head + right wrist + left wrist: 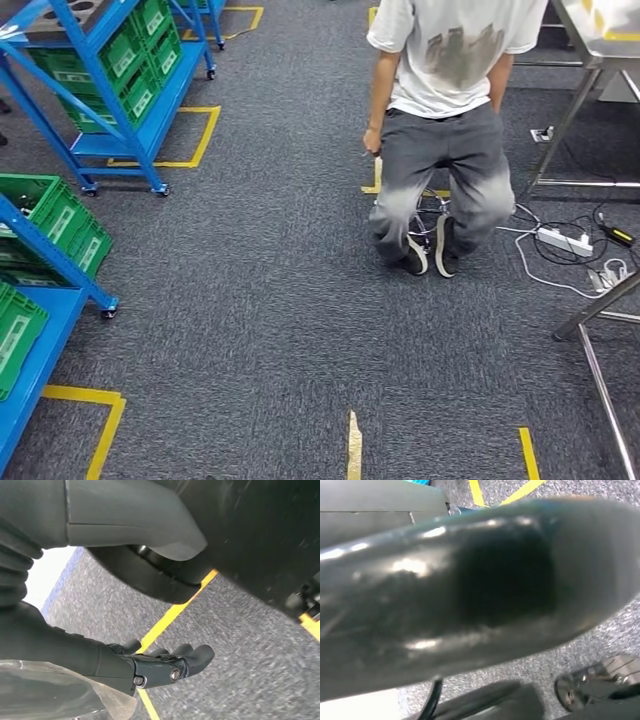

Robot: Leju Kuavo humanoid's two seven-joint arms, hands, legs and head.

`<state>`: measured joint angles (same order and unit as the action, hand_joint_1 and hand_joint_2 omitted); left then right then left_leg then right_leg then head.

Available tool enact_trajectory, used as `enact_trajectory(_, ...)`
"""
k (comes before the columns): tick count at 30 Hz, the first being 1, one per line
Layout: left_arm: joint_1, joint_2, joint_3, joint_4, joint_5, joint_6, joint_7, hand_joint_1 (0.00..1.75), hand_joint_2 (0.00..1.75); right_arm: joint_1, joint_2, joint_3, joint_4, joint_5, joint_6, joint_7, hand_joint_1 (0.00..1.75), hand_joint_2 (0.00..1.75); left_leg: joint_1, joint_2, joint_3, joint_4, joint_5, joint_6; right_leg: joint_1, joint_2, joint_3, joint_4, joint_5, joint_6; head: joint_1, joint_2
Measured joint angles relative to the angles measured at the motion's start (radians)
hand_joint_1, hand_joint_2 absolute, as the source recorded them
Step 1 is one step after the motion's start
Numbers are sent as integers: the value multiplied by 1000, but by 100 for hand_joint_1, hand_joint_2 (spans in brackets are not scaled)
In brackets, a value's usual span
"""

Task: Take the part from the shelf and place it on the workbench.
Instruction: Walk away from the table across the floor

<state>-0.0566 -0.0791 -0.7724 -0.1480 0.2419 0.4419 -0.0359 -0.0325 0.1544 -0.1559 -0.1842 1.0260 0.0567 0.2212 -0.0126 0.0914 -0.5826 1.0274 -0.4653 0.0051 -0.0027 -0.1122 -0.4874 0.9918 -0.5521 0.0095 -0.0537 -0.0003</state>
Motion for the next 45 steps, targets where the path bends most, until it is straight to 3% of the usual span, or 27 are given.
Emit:
enact_trajectory(2,0,1,0,0,0,-1,1,0,0,-3,0,0,0,1,4,5,0,0,-4,-15,0,-7,-5,13,1,-23,10,-3,-6,10,1,0)
enact_trajectory(3,2,1,0,0,0,-1,1,0,0,-5,0,0,0,3,5,9,0,0,-3,-28,2,-12,-3,19,-1,-17,13,-1,-12,15,2,0)
enact_trajectory(5,3,2,0,0,0,-1,2,0,0,-7,0,1,-1,4,8,12,0,0,3,-55,7,-20,1,30,-5,38,-9,54,-49,23,5,0)
enact_trajectory(7,1,1,0,0,0,-1,2,0,0,-8,0,1,-1,4,8,13,0,0,5,-81,8,-22,1,37,-8,95,-80,189,-109,27,10,0)
enact_trajectory(9,0,0,-1,0,0,-2,2,0,0,-13,0,1,-1,3,8,12,0,0,5,-109,10,-21,-1,39,-8,107,-143,294,-129,28,10,0)
enact_trajectory(10,0,0,-1,0,0,-2,2,0,0,-16,0,1,-1,3,8,13,0,0,5,-125,13,-20,-2,39,-8,110,-149,290,-107,28,10,0)
enact_trajectory(11,0,0,-1,0,0,-2,2,0,0,-17,0,1,-1,3,8,14,0,0,6,-142,15,-20,-3,37,-8,115,-137,248,-67,27,10,0)
enact_trajectory(13,0,-1,-1,0,0,-2,2,0,0,-14,0,1,0,4,9,15,0,0,7,-172,17,-15,-6,32,-12,159,-88,114,12,24,11,0)
enact_trajectory(15,-1,-1,-1,0,0,-2,2,0,0,-8,-1,1,1,4,11,17,0,0,9,-197,6,-8,-7,21,-15,205,-55,34,31,19,11,0)
enact_trajectory(16,0,-1,-1,0,0,-2,2,0,0,-6,-1,1,1,4,12,17,0,0,11,-208,0,-6,-4,15,-15,213,-50,26,26,15,11,0)
enact_trajectory(17,2,-1,-1,0,0,-2,2,0,0,-6,-1,1,1,4,13,17,0,0,14,-220,-5,-6,-1,8,-14,205,-45,19,25,11,10,0)
enact_trajectory(18,4,0,-1,0,0,-2,2,0,0,-7,0,0,1,4,13,17,0,0,15,-221,-8,-5,-2,3,-14,193,-43,17,28,6,10,0)
enact_trajectory(20,4,1,-1,0,0,-2,2,0,0,-5,1,0,1,3,15,16,0,0,12,-182,-27,39,-29,-6,-15,163,-34,9,30,-5,5,0)
enact_trajectory(22,1,1,-1,0,0,-2,3,0,0,-1,0,0,1,1,18,14,0,0,12,-127,-81,157,-88,-15,-13,127,-27,5,26,-14,-1,0)
enact_trajectory(23,0,1,-1,0,0,-2,3,0,0,0,0,-1,1,0,19,13,0,0,14,-114,-112,222,-113,-18,-11,109,-24,5,23,-17,-1,0)
enact_trajectory(25,2,1,-1,0,0,-2,3,0,0,-1,-1,-2,1,0,19,13,0,0,18,-104,-135,274,-115,-21,-9,79,-18,5,17,-19,-1,0)
enact_trajectory(27,5,2,-1,0,0,-3,5,0,0,-1,-1,-2,1,-2,20,12,0,0,18,-89,-88,180,-49,-16,-8,54,-8,5,9,-17,-1,0)
enact_trajectory(29,3,3,-1,0,0,-4,7,0,0,-1,-1,-3,1,-7,23,7,0,0,6,-38,-24,53,-3,-4,-3,32,-2,6,-1,-9,-1,0)
enact_trajectory(31,0,3,-1,0,0,-5,9,0,0,-1,0,-3,1,-11,27,3,0,0,-5,-8,-2,3,-5,7,1,10,0,5,-9,1,0,0)
enact_trajectory(33,1,3,-1,0,1,-5,13,0,0,-4,0,-3,1,-11,28,2,0,0,-5,-27,-2,-5,-5,15,1,-6,7,4,-16,10,0,0)
enact_trajectory(35,4,4,-1,0,1,-6,17,0,0,-7,0,-3,0,-8,28,0,0,0,2,-50,2,-13,-1,26,-3,35,-3,38,-41,18,3,0)
enact_trajectory(37,2,3,-1,0,2,-8,18,0,0,-6,0,-3,0,-7,27,-3,0,0,7,-73,4,-17,0,33,-7,93,-60,152,-96,25,9,0)
enact_trajectory(39,0,1,-1,0,2,-11,18,0,0,-10,0,-3,0,-8,26,-4,0,0,7,-99,5,-17,-2,35,-8,108,-131,279,-133,30,11,0)
enact_trajectory(40,0,1,-1,0,2,-12,18,0,0,-14,0,-3,0,-8,25,-4,0,0,8,-112,7,-16,-2,35,-8,109,-149,301,-125,31,12,0)
enact_trajectory(42,0,0,-1,0,2,-13,18,0,0,-16,0,-3,0,-7,25,-4,0,0,10,-142,12,-13,-5,31,-10,116,-128,225,-51,32,11,0)
enact_trajectory(44,-1,0,-1,0,2,-13,18,0,0,-12,0,-3,0,-6,25,-3,0,0,13,-171,12,-5,-10,22,-16,161,-77,96,12,34,13,0)
enact_trajectory(45,-1,0,-1,0,2,-13,18,0,0,-10,0,-3,1,-6,26,-2,0,0,14,-184,7,-1,-11,16,-18,183,-58,55,22,32,13,0)
